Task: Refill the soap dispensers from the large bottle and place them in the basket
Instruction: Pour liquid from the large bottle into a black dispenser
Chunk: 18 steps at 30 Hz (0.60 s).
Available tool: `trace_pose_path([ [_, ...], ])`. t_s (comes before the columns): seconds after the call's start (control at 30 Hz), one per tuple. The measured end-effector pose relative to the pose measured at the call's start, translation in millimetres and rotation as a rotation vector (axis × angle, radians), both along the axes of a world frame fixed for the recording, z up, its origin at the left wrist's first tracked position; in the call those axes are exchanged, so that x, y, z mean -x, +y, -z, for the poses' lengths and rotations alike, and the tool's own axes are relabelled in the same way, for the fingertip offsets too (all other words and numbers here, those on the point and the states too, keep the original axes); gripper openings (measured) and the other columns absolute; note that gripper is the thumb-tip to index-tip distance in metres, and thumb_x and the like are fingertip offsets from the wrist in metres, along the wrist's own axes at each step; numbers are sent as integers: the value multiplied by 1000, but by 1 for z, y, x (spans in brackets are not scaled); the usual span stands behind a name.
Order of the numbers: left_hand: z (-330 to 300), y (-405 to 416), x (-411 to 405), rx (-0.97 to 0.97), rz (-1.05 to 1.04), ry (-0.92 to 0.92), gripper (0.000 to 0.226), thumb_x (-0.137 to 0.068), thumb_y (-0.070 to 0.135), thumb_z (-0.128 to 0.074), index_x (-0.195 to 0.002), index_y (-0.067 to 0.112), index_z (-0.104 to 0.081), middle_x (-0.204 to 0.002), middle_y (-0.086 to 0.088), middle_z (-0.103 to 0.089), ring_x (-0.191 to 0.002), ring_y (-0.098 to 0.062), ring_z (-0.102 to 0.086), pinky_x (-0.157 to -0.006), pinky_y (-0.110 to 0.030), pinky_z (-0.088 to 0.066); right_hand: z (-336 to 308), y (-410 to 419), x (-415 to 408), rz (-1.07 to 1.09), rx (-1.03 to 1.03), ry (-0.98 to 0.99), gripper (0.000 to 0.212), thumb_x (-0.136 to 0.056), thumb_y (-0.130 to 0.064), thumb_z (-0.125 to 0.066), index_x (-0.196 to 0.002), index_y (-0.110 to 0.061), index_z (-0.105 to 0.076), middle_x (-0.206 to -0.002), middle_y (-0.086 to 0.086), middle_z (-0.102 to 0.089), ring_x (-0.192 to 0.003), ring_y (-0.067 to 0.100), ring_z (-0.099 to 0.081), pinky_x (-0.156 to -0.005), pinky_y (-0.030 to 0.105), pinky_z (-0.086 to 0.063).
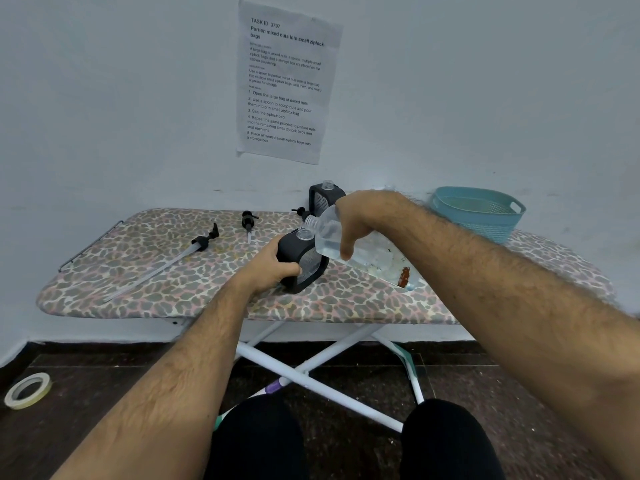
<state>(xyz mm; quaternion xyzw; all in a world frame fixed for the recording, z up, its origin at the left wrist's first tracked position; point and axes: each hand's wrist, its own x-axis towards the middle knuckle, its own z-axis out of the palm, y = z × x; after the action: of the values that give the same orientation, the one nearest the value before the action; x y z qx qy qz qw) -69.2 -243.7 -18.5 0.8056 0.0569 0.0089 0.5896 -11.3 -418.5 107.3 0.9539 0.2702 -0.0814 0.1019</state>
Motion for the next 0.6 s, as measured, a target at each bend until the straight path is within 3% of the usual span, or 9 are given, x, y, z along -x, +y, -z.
trace_pose_path([
  [0.17,0,0,0,11,-4,0,79,-65,13,-69,-138,18,-40,-115,-5,-63,-105,-22,-63,-91,-41,-54,-2,1,2,13,11,6,81,-69,-43,-86,-137,-17,-51,-131,2,-58,-109,24,-57,-83,37,-46],
  [0.33,3,-1,-2,11,-2,-20,62,-82,-5,-64,-136,16,-41,-113,-7,-62,-102,-23,-62,-89,-41,-53,-3,2,2,23,20,1,82,-66,-44,-87,-135,-16,-52,-128,2,-60,-98,23,-54,-82,37,-47],
  [0.43,3,0,-3,6,2,-24,63,-82,-6,-63,-136,17,-40,-114,-7,-61,-101,-21,-62,-85,-36,-53,-3,2,3,17,24,3,82,-68,-43,-86,-136,-16,-51,-128,2,-59,-96,22,-53,-81,37,-46],
  [0.6,4,1,-4,2,0,-36,61,-82,-7,-63,-134,18,-41,-114,-6,-61,-103,-23,-61,-90,-40,-52,-5,2,5,22,23,12,80,-68,-43,-86,-135,-15,-52,-126,2,-59,-95,22,-53,-82,38,-47],
])
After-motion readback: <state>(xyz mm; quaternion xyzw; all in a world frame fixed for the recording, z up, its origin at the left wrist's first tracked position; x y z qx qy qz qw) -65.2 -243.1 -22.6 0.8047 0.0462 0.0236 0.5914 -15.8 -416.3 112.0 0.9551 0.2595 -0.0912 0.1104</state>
